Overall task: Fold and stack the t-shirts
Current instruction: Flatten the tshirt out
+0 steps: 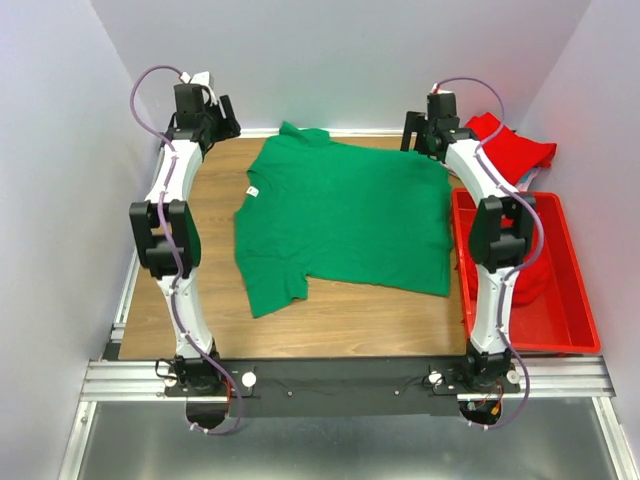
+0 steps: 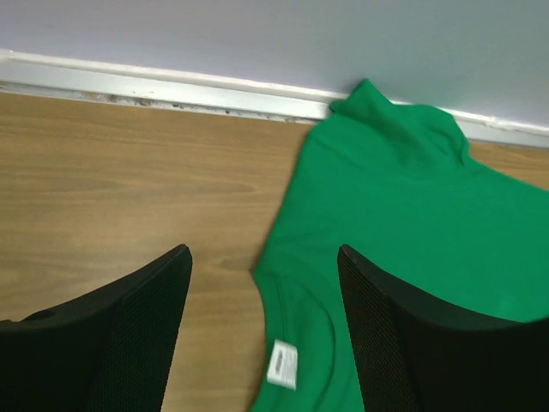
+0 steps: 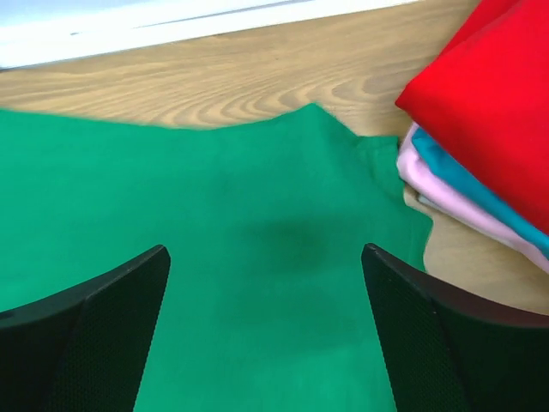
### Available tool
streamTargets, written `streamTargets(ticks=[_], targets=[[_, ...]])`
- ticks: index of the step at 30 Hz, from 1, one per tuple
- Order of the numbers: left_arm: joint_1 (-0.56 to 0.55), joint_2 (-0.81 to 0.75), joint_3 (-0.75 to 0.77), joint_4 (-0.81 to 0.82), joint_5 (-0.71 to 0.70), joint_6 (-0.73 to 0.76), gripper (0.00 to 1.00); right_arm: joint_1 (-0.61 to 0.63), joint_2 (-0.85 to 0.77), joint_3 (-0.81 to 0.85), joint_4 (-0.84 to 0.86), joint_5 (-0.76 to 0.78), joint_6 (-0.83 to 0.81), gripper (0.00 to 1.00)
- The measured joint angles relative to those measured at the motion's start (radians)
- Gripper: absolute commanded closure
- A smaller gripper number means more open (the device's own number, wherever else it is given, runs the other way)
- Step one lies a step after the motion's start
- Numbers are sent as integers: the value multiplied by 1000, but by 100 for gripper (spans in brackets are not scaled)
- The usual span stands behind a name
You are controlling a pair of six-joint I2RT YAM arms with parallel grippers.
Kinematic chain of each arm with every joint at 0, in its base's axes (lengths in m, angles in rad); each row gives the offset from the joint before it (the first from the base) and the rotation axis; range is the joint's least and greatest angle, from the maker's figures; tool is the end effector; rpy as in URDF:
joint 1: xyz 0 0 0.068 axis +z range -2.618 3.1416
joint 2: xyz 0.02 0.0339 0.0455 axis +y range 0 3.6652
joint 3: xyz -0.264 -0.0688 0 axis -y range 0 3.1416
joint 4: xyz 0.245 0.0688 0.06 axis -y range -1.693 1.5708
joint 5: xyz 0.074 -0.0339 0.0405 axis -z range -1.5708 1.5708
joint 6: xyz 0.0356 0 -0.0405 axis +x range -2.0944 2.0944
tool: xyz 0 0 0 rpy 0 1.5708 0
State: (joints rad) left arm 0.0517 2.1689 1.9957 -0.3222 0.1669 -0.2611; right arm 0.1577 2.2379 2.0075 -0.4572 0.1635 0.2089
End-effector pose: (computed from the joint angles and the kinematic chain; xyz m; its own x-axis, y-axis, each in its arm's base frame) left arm 0.5159 0.0208 0.2967 -0.4832 -0.2799 -0.8296 -0.0308 0.9524 -0.3034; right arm 0.5144 0.0759 0.2541 -0.6196 0.1087 -0.7774 0.0999 0.9932 0.0592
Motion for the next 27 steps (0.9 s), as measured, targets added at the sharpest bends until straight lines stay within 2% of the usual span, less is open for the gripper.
streamTargets(ticks=[5,9,13,18,27], targets=[[-37,-198,-204,66,7,0,23,3,-192,-188,22,-19,9,1],[-93,-276,-356,122,13,-14,23,11,-281,-307,29,-56,27,1],[-177,-260,-464,141,40,-50,24,41,-341,-454,36,-92,56,1],[-247,-223,-520,159,79,-104,24,99,-354,-575,32,-124,100,1],[-244,-181,-637,192,96,-182,24,136,-353,-694,44,-159,162,1]])
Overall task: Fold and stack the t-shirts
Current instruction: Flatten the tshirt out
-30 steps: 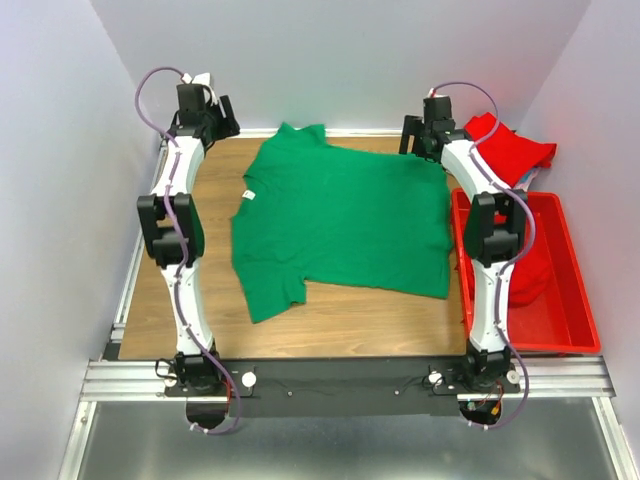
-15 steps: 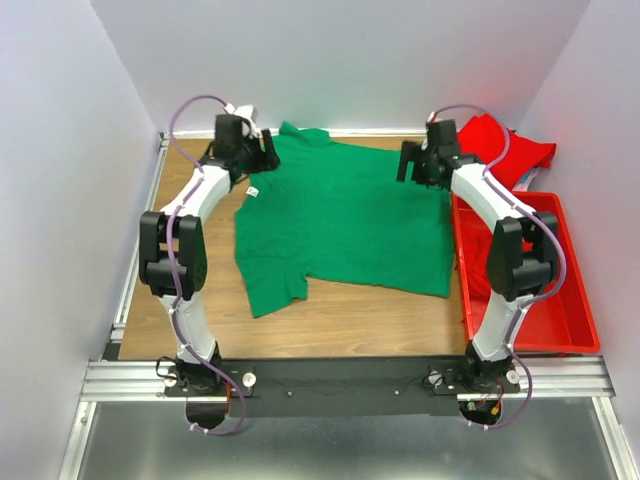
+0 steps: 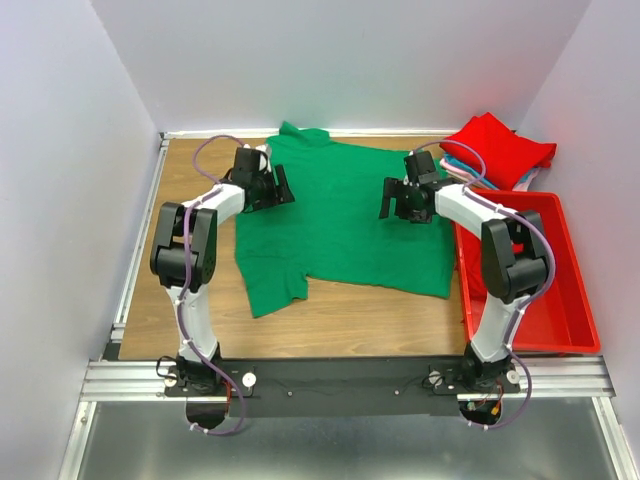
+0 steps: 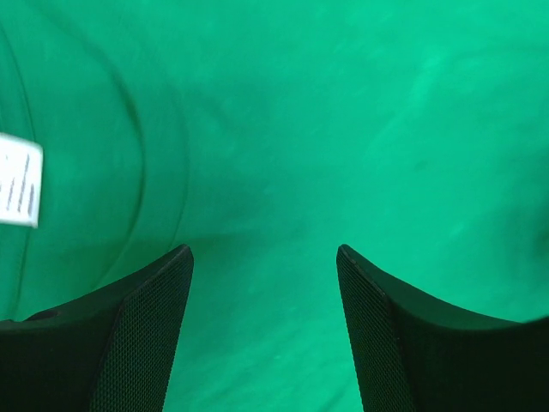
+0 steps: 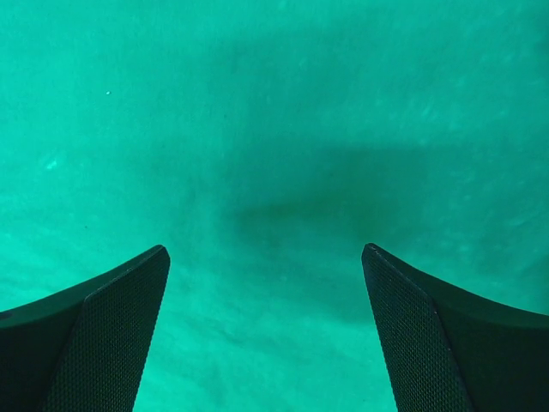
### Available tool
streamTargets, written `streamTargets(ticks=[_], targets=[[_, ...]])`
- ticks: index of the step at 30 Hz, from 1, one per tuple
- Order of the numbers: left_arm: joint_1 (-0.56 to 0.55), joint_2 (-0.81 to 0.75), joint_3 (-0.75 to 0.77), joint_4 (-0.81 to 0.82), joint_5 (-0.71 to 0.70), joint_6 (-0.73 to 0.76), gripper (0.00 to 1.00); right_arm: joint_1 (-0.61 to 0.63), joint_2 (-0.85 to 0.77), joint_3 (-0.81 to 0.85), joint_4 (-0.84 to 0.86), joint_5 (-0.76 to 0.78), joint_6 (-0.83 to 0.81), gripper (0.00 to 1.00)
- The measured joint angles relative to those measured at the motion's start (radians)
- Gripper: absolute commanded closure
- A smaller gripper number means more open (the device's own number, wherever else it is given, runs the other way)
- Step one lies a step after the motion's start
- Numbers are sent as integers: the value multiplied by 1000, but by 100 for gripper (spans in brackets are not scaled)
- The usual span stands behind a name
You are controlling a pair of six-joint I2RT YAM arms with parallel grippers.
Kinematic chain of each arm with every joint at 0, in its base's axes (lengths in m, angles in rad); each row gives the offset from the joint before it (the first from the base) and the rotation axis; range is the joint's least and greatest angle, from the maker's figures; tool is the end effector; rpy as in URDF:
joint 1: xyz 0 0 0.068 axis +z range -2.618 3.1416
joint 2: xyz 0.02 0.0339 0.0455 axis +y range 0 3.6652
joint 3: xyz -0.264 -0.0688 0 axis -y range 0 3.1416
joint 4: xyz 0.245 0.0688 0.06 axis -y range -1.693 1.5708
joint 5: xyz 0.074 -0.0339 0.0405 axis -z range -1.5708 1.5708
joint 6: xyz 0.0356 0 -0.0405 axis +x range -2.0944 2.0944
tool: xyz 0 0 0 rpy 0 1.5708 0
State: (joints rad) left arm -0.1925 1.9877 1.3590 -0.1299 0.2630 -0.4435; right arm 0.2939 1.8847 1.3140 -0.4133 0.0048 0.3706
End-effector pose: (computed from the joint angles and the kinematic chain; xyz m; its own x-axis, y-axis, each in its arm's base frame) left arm 0.4291 -0.0931 0.1848 -0.7686 -0.2723 -0.5788 0.0444 0.8800 -0.4730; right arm 0.3837 0.1159 0.1915 -0.8469 0.1221 -0.5176 0.0210 0.9802 0.1968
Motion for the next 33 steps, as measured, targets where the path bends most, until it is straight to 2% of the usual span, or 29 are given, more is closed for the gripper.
streamTargets(ticks=[9,19,26,33], targets=[[14,21,-43,16,-4,-6,25,12,47,-3,35,-43,34,0],[21,77,81,-102,-94,28,25,34,136,95,61,-84,74,1],[86,116,152,-150,-95,47,25,60,220,206,76,-117,101,1],[137,224,330,-201,-95,103,25,67,326,360,74,-148,121,1]])
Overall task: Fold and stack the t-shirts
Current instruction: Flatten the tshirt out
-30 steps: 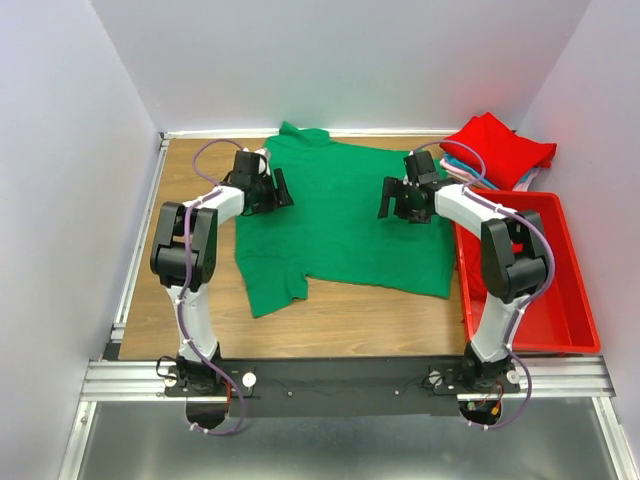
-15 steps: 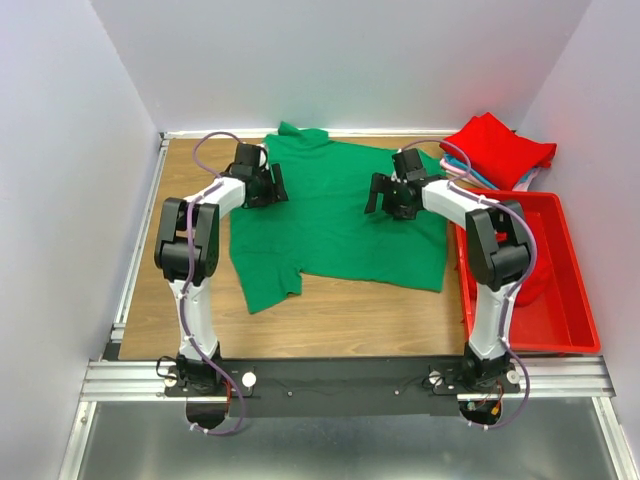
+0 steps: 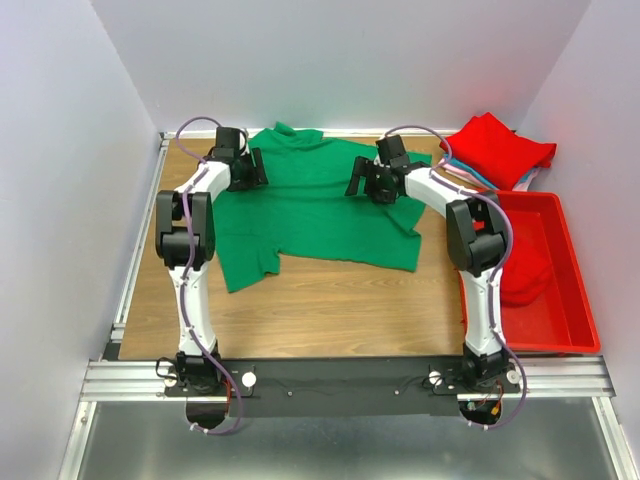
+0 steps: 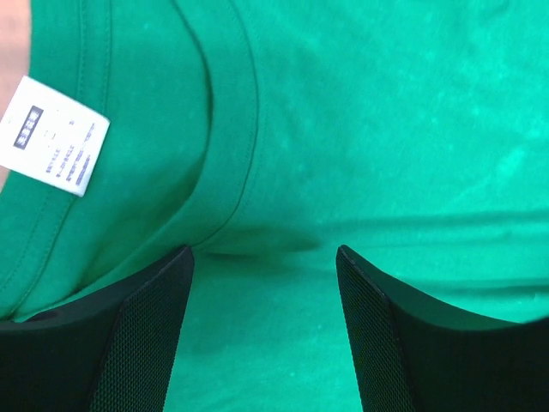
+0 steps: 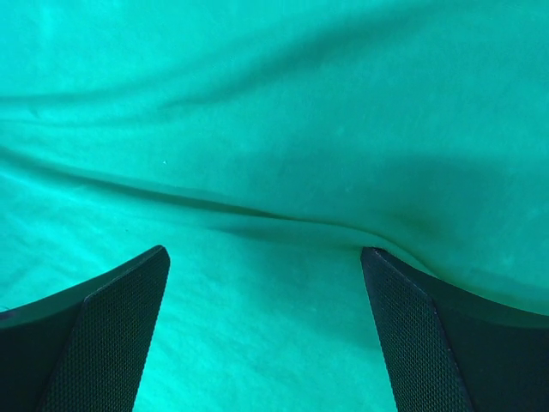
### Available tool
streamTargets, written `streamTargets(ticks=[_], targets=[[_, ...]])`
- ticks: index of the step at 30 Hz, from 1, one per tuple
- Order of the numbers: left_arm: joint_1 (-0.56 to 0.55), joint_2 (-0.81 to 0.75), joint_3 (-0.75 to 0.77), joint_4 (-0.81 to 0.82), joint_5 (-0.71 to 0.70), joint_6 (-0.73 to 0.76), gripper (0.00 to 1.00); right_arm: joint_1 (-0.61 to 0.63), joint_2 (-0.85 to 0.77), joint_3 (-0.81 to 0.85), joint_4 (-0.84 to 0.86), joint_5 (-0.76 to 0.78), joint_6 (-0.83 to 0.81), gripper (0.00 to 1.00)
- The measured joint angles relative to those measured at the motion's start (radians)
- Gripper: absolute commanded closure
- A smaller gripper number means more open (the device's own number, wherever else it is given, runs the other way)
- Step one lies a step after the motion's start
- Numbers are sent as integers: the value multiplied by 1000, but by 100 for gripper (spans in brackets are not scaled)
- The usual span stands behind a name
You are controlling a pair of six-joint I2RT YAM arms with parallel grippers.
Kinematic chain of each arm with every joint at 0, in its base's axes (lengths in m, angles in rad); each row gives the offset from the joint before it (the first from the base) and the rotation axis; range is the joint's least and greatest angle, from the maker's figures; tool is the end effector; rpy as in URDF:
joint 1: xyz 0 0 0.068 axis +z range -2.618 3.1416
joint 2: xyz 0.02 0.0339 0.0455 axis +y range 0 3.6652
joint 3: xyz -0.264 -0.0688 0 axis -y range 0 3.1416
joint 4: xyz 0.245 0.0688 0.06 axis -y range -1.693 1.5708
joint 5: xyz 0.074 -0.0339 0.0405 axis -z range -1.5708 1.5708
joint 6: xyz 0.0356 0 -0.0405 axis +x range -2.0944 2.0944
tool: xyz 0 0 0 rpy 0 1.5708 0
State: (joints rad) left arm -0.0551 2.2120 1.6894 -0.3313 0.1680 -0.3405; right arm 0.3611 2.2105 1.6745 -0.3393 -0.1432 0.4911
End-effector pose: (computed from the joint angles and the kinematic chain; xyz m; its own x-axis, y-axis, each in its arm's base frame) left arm 0.4908 -0.0330 0.1725 -0.7643 -0.2876 -0.5772 -0.0968 0.9361 -0.3382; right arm 0.4556 0.1775 0.1679 -0.8386 0.1822 -0.5134 -0.0451 0.9159 0.3988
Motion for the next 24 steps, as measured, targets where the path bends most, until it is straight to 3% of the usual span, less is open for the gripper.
streamTargets(ticks=[5,10,18,24], targets=[[-1,57,117,-41,-2,34,25,0,48,83,-25,-5,2,1],[-5,5,109,-62,-69,48,23,0,65,121,-55,-8,-2,0],[-7,-475,-370,-48,-314,-8,18,0,10,82,-88,6,-11,0],[-13,-643,-590,-84,-399,-86,20,0,-173,-78,-103,46,14,0]])
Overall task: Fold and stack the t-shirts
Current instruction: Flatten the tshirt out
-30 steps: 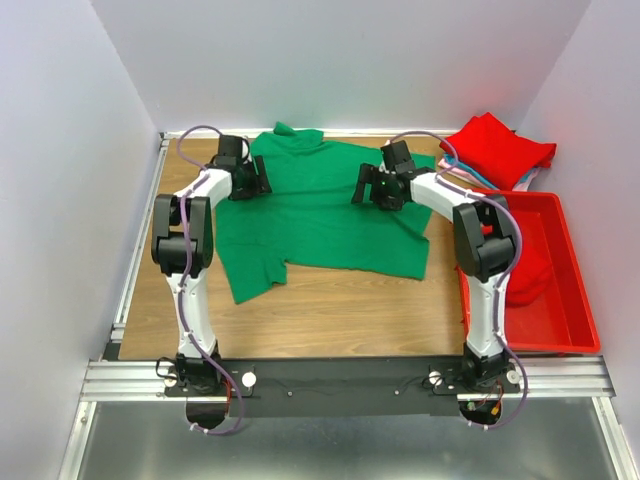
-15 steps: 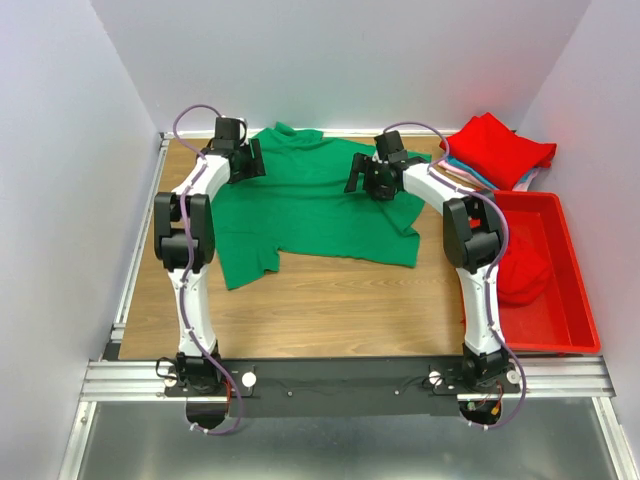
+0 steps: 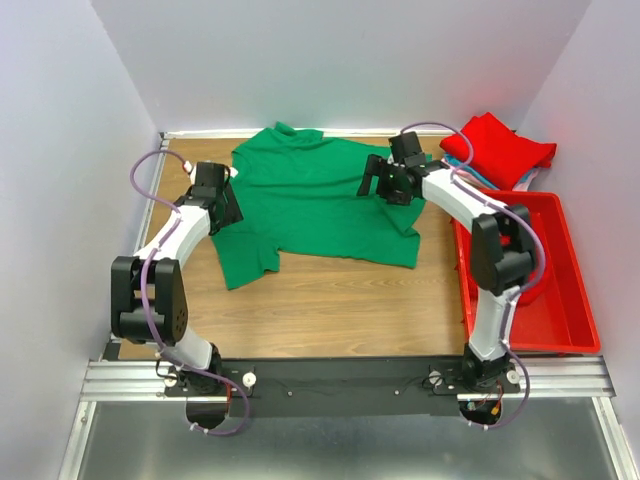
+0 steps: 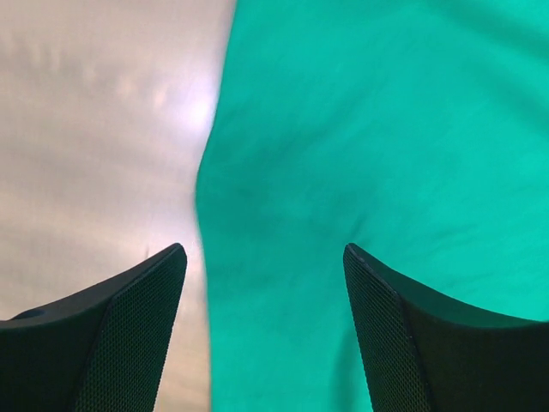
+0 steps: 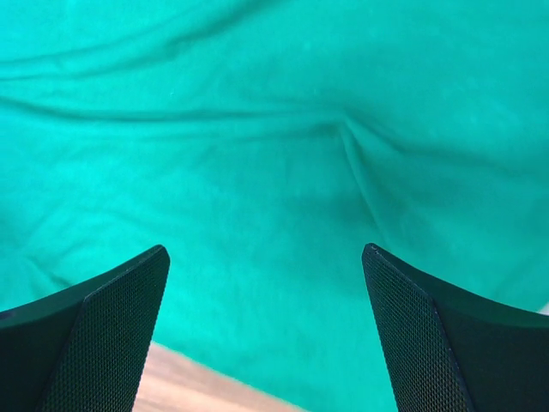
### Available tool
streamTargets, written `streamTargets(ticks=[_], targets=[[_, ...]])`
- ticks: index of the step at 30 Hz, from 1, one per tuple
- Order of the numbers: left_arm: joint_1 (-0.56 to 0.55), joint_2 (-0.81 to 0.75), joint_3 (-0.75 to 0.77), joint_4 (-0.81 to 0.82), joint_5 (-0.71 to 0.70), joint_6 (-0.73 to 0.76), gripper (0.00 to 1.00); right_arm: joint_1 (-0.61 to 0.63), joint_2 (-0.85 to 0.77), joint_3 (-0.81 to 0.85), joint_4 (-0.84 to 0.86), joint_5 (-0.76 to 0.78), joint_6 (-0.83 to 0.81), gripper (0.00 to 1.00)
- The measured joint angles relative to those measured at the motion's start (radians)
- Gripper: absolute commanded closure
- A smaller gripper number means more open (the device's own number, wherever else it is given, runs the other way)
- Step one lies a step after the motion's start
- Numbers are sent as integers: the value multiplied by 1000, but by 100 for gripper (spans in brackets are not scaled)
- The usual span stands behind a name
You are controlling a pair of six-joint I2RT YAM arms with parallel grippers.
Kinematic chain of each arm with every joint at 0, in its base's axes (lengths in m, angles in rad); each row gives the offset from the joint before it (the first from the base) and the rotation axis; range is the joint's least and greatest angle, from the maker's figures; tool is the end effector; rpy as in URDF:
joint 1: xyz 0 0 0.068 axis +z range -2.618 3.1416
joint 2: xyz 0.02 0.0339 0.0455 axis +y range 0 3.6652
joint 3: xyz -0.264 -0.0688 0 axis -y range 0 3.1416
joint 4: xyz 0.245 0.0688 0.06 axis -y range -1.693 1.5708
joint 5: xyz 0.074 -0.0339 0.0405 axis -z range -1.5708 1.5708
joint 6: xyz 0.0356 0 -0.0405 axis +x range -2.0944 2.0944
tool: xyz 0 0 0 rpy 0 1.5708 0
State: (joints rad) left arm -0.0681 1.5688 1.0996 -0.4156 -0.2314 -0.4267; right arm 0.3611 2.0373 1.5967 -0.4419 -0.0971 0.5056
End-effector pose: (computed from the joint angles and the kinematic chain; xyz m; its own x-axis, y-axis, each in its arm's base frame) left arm 0.3337 -0.0146 0.2362 -0.6702 -0.3581 -0.6501 -0.3912 0.9148 -0.1006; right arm 0.4249 0.1641 0.2146 -0.8303 0.2017 -0.5195 -0.0081 0.9277 0.3732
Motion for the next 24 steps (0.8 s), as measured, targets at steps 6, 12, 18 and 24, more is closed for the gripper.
streamTargets(ticks=[6,12,18,24], targets=[[-13,-39,-115,-101,-50,-100,26,0,-203,-193,-5,37,49,0],[-13,-73,-237,-135,-43,-171,34,0,-278,-306,-11,68,86,0],[-28,-78,-261,-158,-28,-203,38,0,-314,-367,-17,89,104,0],[-39,-127,-304,-154,6,-258,44,0,-332,-400,-19,94,109,0]])
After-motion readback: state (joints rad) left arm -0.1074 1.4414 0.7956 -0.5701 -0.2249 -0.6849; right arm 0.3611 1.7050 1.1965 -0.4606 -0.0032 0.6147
